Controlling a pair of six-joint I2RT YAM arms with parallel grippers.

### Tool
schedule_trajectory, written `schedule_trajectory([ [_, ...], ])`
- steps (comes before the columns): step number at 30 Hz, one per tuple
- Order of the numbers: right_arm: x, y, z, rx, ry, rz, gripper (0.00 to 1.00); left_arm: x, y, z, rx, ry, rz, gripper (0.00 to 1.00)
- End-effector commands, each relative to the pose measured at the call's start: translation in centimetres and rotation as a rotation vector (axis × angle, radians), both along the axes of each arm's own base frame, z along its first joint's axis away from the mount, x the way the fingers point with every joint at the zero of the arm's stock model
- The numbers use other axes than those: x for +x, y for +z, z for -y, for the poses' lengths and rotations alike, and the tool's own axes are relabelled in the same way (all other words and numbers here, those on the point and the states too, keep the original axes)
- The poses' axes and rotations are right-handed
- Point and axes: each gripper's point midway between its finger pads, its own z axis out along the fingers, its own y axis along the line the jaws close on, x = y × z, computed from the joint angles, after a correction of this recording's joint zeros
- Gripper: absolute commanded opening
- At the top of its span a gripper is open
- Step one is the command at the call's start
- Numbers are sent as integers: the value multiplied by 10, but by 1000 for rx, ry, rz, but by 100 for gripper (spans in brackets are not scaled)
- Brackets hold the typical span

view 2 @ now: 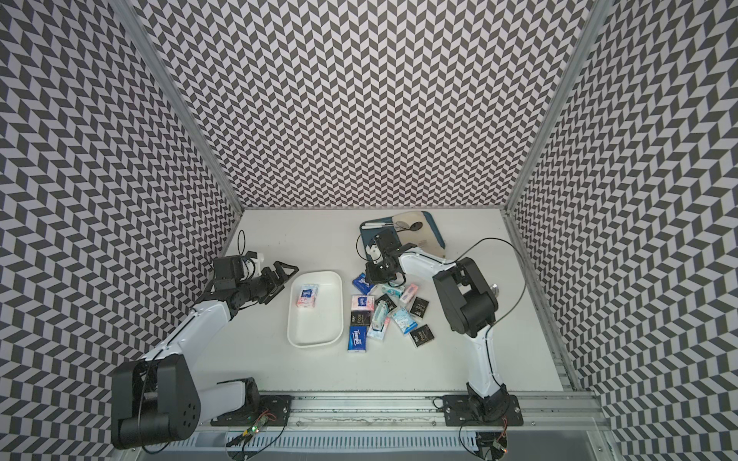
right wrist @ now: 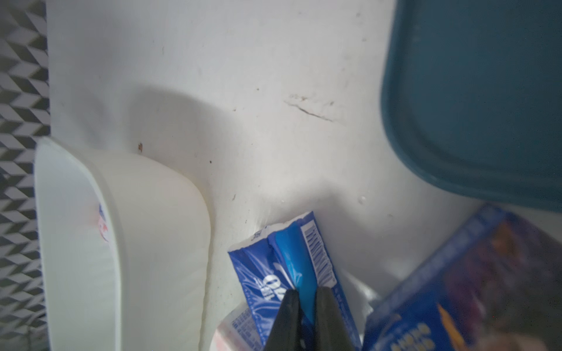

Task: Put the pocket tissues into the storage box
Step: Pick up the pocket tissues from the center of the board, then place the pocket tissues in the storage box.

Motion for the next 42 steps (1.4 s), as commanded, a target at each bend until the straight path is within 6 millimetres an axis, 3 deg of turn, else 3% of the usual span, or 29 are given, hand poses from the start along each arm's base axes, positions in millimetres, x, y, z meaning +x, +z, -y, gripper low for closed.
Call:
schedule_trajectory([
  [1,14,54,-7,156,-141,51,0,-2,4,1,-14,-5,23,99],
  [9,-8,110,-14,327,-273,80,0,-4,-5,1,-15,4,33,99],
  [13,-31,129,-38,375,-300,83,0,-4,-10,1,-7,0,41,99],
  [17,-52,136,-70,394,-317,83,0,-3,-9,0,9,-10,55,99],
  [20,-61,127,-93,371,-343,73,0,-3,-8,0,20,-14,65,99],
  [24,-62,112,-107,359,-434,45,0,-4,-10,-2,34,-10,71,99],
  [36,-42,82,-123,276,-632,49,0,-5,-19,-10,93,10,63,99],
  [42,-47,58,-126,229,-635,8,0,-3,-18,-11,104,10,64,99],
])
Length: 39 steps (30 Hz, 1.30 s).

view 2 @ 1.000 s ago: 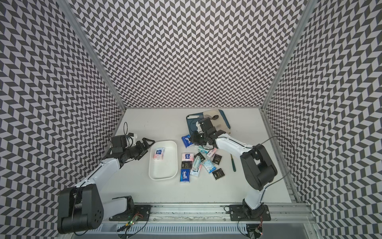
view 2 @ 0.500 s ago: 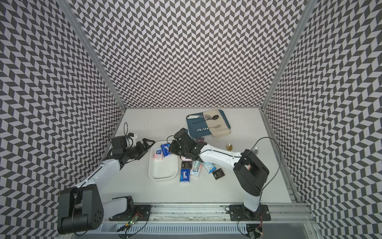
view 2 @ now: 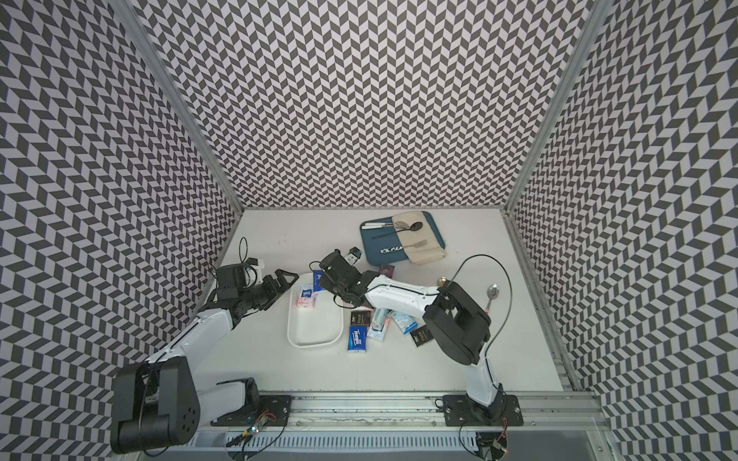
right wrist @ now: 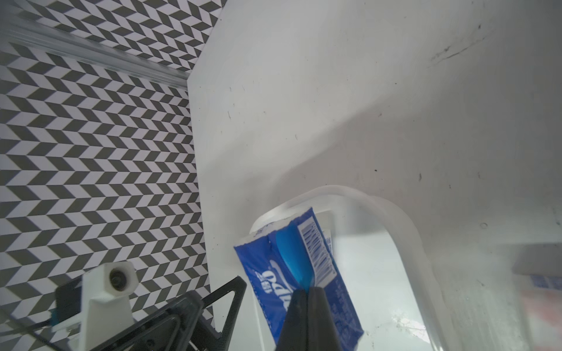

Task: Put the pocket tissues into the storage box
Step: Place the pocket tissues in the storage box.

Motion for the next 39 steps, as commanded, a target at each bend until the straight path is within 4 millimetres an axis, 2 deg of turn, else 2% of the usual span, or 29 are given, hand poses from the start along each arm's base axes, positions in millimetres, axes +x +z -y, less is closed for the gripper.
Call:
schedule_trajectory([
  [1,-4,-12,-1,-20,-21,-25,0,5,6,-4,30,0,33,99],
  [8,-7,-27,3,-54,-32,-43,0,3,2,-2,13,-5,23,99],
  [14,-5,-43,-3,-91,-26,-76,2,2,0,0,2,-14,17,99],
  [21,0,-52,-12,-97,-19,-81,3,2,-1,1,-6,-19,15,99],
  [27,2,-52,-22,-73,0,-77,15,1,-3,4,-18,-26,11,99],
  [32,3,-39,-30,-45,41,-48,29,0,-4,4,-19,-25,9,99],
  [34,4,-28,-32,-33,57,-21,33,0,-3,4,-20,-26,9,99],
  [39,4,14,-35,-15,132,84,41,1,-4,2,-10,-20,2,99],
])
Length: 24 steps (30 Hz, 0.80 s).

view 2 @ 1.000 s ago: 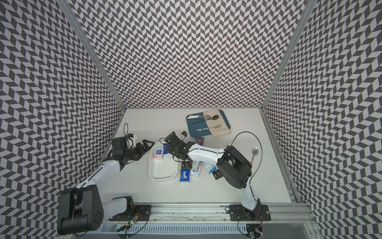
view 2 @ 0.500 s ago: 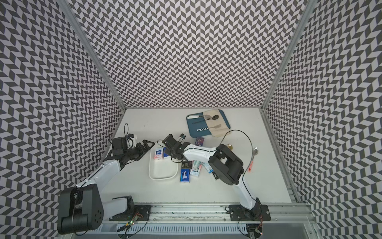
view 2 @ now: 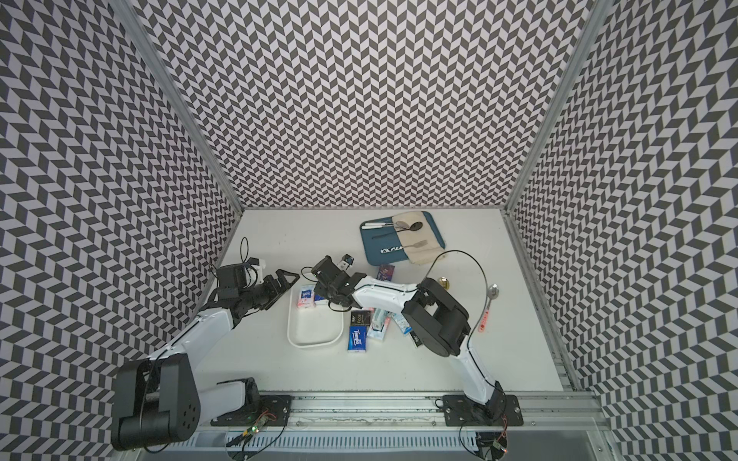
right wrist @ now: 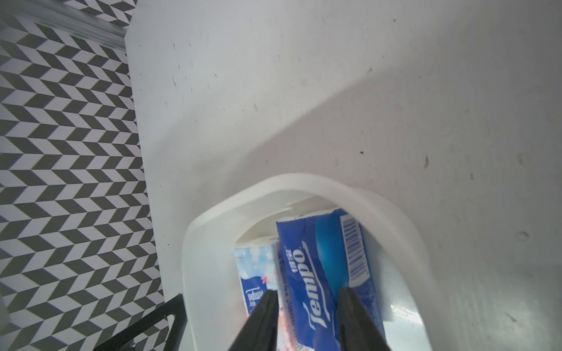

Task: Put the pocket tissues into the storage box
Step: Place the pocket tissues in the storage box, then pick up the pocket tissues from the center of the board.

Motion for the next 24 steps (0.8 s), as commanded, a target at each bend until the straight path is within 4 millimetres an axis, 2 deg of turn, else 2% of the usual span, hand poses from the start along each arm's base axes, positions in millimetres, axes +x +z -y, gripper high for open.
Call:
schedule_trajectory([
  [1,2,66,-14,82,92,141,43,1,-2,-1,9,-5,6,99],
  [4,-4,94,-8,68,166,211,51,2,-3,-3,23,-6,2,99],
  [6,-7,107,4,31,204,251,56,2,-4,-3,32,-9,-5,99],
  [11,-13,117,51,-81,267,266,59,0,-3,-4,47,-14,-11,99],
  [14,-20,108,90,-179,278,237,65,-1,1,-3,45,-21,-5,99],
  [18,-35,85,140,-281,257,165,72,-2,10,2,18,-32,15,98],
  [21,-51,70,167,-315,247,98,73,-2,18,7,10,-48,34,98],
  [24,-65,58,185,-346,235,59,73,-2,23,12,12,-69,38,98],
])
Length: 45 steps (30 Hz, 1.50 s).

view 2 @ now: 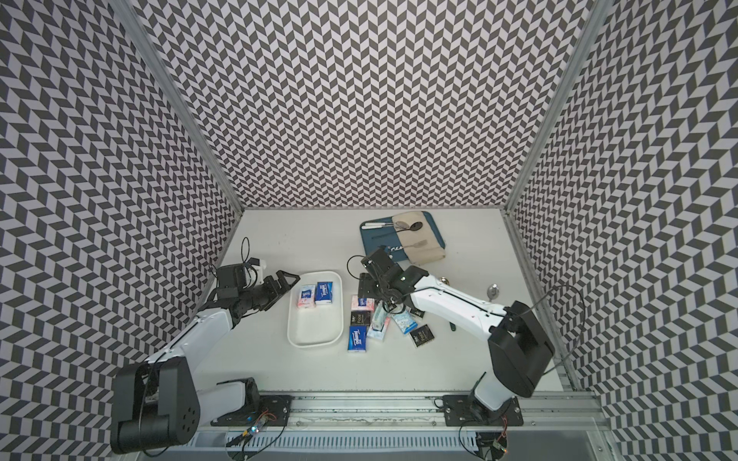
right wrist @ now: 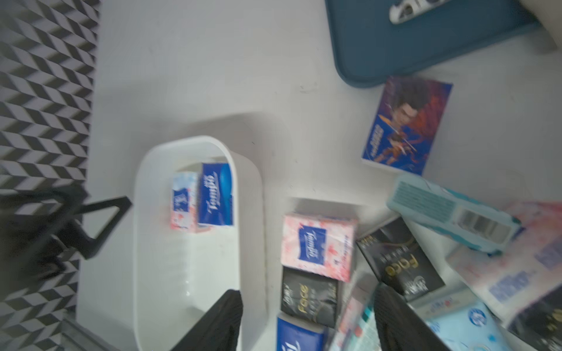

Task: Put the pocket tissues into the storage box
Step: Pick up the pocket tissues from the center of the board.

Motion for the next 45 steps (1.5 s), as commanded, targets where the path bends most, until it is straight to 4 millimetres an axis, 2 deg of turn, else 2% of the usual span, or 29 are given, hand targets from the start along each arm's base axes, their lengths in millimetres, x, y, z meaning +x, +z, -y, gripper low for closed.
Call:
schedule_trajectory([
  [1,-17,-2,19,-36,-1,-22,73,3,19,8,-3,-41,39,98],
  [6,-28,-17,19,-16,-7,-90,74,3,20,12,-4,-58,38,98],
  [10,-36,-36,16,-19,-4,-157,73,2,21,13,-4,-62,39,98],
  [15,-44,-54,18,-17,-14,-205,69,0,19,14,-4,-67,34,98],
  [19,-42,-55,21,-17,-24,-203,59,-1,18,14,-8,-69,31,98],
  [24,-43,-58,34,-16,-46,-212,41,0,20,15,-7,-70,36,98],
  [29,-38,-47,42,5,-53,-180,26,0,19,15,-11,-70,33,98],
  [32,-32,-28,37,30,-16,-130,22,0,19,15,-15,-67,30,98],
  [39,-8,24,-7,157,113,-22,21,1,18,16,-29,-60,28,98],
  [45,8,42,-58,244,203,20,20,-1,17,15,-29,-51,20,98],
])
